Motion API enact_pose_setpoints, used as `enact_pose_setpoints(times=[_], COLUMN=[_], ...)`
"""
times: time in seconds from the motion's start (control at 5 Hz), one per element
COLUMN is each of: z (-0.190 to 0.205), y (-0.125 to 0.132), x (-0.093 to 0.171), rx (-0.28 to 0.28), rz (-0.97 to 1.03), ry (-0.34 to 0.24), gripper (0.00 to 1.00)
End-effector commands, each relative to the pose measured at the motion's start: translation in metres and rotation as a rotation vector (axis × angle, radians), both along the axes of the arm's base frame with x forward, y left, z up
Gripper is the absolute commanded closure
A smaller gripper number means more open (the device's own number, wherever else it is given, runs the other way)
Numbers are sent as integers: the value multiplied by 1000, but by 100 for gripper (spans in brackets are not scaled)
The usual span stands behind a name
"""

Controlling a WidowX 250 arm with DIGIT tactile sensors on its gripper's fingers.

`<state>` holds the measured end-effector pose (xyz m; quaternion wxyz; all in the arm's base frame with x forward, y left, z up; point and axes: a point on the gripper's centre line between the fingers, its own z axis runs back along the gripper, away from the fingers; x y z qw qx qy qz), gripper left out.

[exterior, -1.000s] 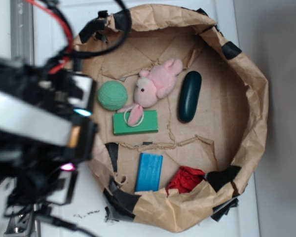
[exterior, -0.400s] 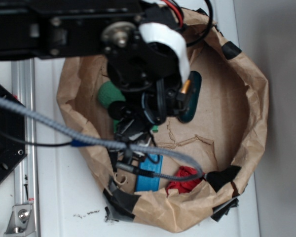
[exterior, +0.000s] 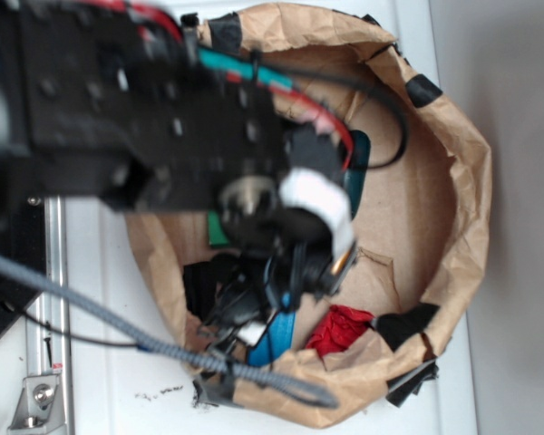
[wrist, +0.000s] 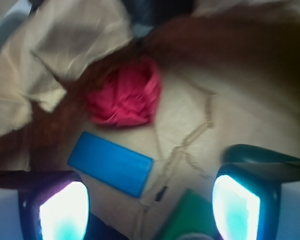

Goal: Grab the red paper.

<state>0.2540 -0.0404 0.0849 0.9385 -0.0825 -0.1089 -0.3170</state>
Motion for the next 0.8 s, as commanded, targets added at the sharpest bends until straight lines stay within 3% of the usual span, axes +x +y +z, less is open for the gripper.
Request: enact_pose_setpoints(times=[0.0,0.2,0.6], z=[-10,-8,13], y=[-28,-28,-2], x=[11,19,37], rx=[26,-1,-115], rz=[-154,-168,-119], ry=[-67,-82,-133], gripper=[0,0,0])
